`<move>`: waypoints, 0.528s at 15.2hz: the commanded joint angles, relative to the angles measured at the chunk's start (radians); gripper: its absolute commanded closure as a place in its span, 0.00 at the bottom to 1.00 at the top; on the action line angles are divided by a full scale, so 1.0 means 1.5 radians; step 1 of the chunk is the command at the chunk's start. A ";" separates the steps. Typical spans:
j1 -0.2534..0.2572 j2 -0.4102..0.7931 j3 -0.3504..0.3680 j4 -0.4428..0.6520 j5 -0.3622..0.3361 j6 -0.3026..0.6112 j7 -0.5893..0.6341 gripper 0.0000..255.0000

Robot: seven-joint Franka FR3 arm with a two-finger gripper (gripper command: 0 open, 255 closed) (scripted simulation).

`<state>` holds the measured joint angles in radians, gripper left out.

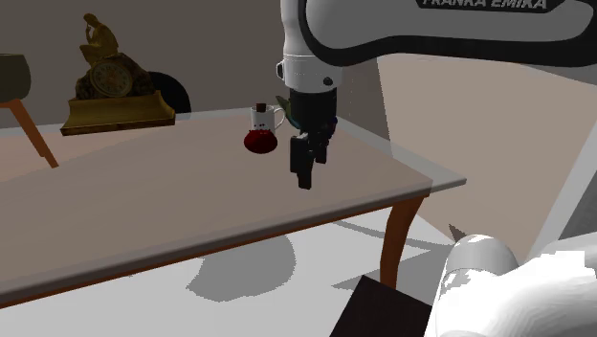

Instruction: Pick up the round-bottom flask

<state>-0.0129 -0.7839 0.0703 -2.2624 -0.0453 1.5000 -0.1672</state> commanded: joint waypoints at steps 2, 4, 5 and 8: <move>-0.004 0.018 -0.006 0.012 -0.008 0.011 -0.007 0.00; -0.012 0.056 -0.018 0.038 -0.022 0.032 -0.021 0.00; -0.015 0.075 -0.024 0.052 -0.029 0.042 -0.027 0.00; -0.025 0.133 -0.041 0.098 -0.046 0.068 -0.047 0.00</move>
<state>-0.0449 -0.6215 0.0168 -2.1493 -0.1052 1.5908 -0.2269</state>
